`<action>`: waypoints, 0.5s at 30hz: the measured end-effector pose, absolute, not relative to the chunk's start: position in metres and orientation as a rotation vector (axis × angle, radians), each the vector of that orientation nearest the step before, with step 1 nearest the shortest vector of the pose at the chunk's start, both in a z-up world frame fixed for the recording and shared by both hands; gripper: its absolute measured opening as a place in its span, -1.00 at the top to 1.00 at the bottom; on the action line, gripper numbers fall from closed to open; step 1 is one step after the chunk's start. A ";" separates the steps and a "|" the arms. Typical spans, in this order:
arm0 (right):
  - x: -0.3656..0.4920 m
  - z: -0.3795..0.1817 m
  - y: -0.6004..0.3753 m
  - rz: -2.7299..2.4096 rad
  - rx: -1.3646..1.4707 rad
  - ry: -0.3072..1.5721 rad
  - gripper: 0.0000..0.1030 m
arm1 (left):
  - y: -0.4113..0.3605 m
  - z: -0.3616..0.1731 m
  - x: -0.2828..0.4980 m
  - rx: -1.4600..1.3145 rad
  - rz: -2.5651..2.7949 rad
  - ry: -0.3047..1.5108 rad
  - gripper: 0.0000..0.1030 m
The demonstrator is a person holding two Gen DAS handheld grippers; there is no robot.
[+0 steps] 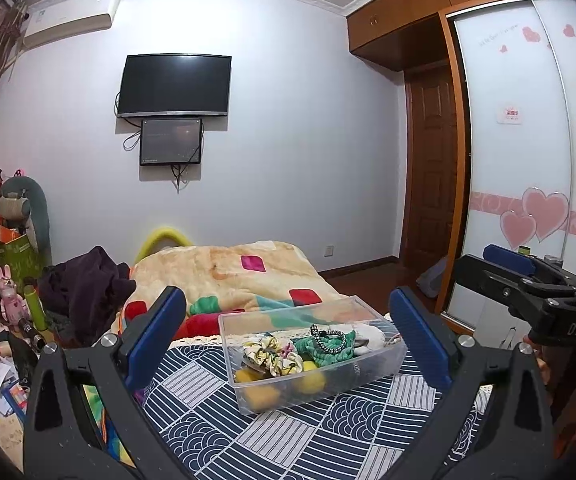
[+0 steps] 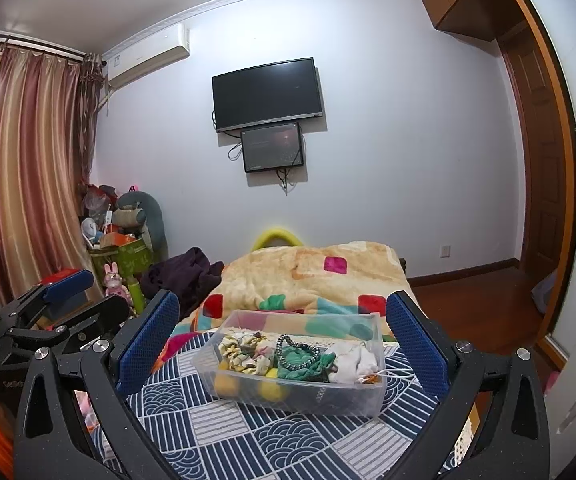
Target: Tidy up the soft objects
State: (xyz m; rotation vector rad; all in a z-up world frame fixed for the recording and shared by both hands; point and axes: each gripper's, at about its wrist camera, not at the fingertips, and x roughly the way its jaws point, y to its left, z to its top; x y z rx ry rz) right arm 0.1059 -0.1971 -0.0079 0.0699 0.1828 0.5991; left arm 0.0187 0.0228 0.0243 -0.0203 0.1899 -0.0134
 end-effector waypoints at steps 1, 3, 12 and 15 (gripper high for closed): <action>0.105 -0.007 -0.197 0.598 0.069 0.182 -1.00 | 0.023 0.024 0.019 -0.022 -0.014 0.190 -1.00; 0.106 -0.008 -0.197 0.600 0.070 0.182 -1.00 | 0.023 0.024 0.019 -0.020 -0.013 0.190 -1.00; 0.106 -0.008 -0.197 0.599 0.070 0.183 -1.00 | 0.024 0.025 0.020 -0.025 -0.013 0.190 -1.00; 0.105 -0.007 -0.197 0.597 0.072 0.180 -1.00 | 0.023 0.025 0.021 -0.034 -0.012 0.193 -1.00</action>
